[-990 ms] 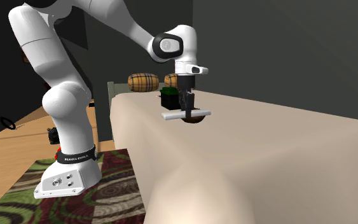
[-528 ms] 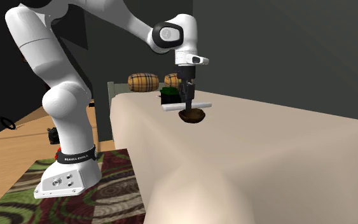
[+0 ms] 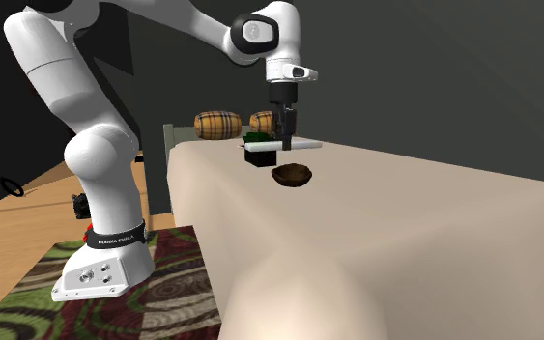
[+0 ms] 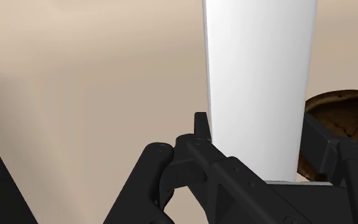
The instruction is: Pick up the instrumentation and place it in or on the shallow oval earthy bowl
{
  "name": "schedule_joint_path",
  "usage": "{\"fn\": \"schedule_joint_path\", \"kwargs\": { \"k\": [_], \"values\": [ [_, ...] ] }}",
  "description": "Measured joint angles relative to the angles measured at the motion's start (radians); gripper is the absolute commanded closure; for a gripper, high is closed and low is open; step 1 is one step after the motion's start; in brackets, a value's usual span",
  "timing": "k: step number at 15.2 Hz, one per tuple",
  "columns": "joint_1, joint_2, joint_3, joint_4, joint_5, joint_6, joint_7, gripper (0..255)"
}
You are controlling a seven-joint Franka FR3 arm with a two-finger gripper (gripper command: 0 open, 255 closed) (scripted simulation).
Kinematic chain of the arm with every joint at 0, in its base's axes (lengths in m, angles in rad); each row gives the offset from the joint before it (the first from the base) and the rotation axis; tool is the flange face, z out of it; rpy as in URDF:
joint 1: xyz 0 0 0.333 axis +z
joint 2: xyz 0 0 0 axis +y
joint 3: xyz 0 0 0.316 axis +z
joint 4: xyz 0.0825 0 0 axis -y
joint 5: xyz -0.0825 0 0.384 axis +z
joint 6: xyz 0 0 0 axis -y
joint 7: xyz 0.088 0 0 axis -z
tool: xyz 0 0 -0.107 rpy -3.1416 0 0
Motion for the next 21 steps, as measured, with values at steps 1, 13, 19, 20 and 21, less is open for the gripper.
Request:
{"fn": "schedule_joint_path", "kwargs": {
  "k": [1, 13, 19, 20, 21],
  "values": [
    [0.0, -0.003, 0.0, 0.011, 0.0, -0.014, -0.001, 255],
    [0.095, 0.219, 0.158, 0.238, 0.039, -0.024, 0.233, 255],
    [0.14, 0.352, 0.221, 0.382, 0.027, -0.037, 0.347, 255],
    [0.143, 0.361, 0.224, 0.383, 0.025, -0.029, 0.354, 255],
    [0.143, 0.367, 0.225, 0.378, 0.024, -0.019, 0.356, 255]
  ]
}}
